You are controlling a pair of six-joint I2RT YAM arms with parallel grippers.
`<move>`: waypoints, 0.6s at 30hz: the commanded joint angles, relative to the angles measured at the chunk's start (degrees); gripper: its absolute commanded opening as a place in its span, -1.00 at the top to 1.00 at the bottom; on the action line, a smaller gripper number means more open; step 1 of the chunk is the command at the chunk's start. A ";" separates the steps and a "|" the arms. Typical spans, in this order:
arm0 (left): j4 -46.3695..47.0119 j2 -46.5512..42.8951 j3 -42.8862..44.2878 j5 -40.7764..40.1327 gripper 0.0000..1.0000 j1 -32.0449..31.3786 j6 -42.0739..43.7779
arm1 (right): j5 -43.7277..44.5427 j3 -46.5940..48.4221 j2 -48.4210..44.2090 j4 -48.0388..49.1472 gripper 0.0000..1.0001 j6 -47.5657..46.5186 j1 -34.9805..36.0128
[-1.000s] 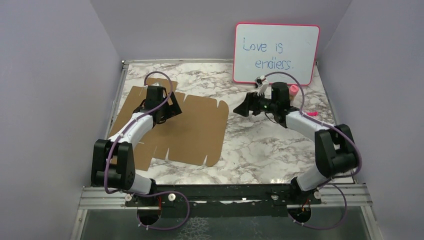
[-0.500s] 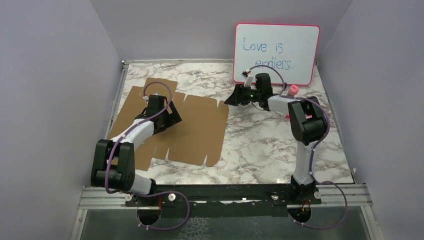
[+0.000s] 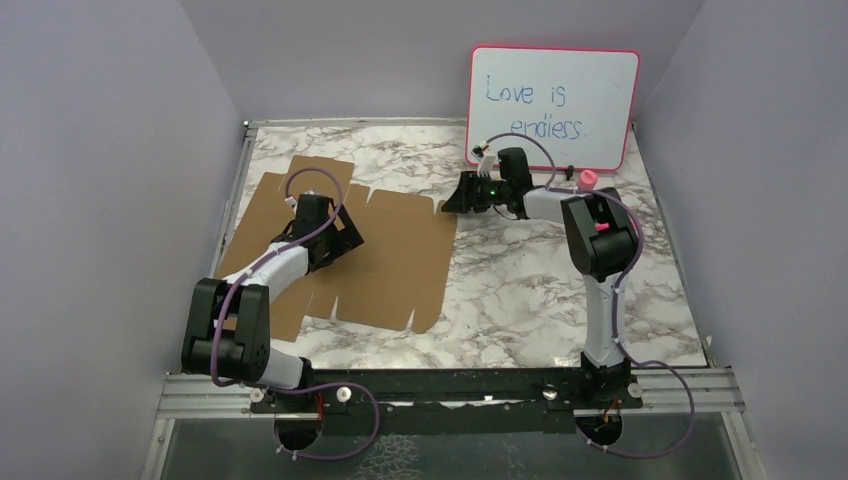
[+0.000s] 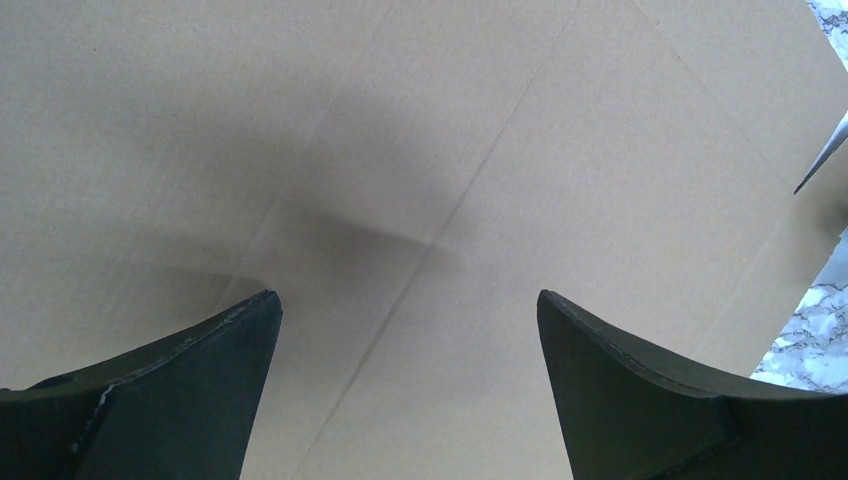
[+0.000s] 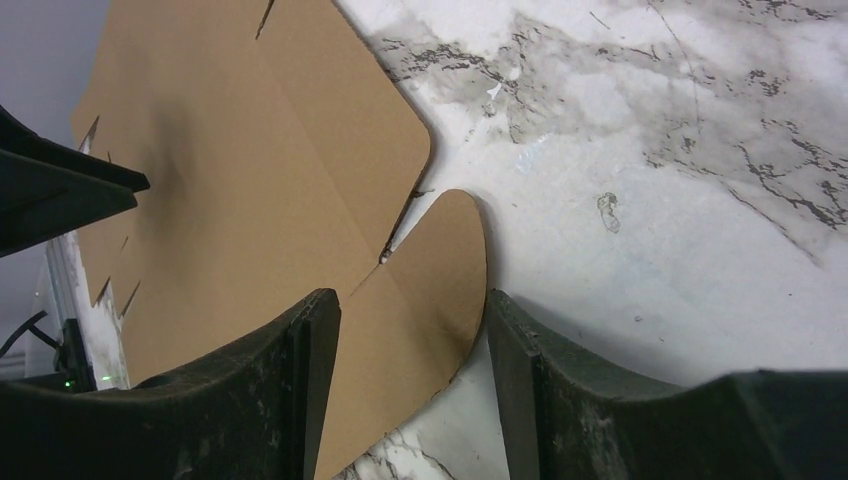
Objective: Fold the paper box
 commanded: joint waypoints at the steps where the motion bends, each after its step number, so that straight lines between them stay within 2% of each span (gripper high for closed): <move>1: 3.00 -0.39 -2.03 1.47 -0.98 0.20 -1.13 | -0.69 1.62 2.31 -1.77 -0.18 0.41 0.85; 4: 4.09 -0.17 -2.91 2.48 -0.98 0.23 -1.56 | -1.57 1.68 2.61 -1.92 -0.05 0.67 0.94; 10: 4.60 0.12 -3.15 2.65 -0.98 0.23 -1.54 | -0.53 -0.21 0.07 -2.21 0.38 0.70 0.89; 16: 5.55 0.96 -2.71 4.82 -0.98 0.23 -0.99 | 0.90 -4.43 -4.66 -2.84 0.95 0.52 0.86; 18: 6.03 1.21 -2.70 5.64 -0.98 0.14 -0.97 | 1.14 -6.15 -6.01 -2.63 0.98 0.91 0.89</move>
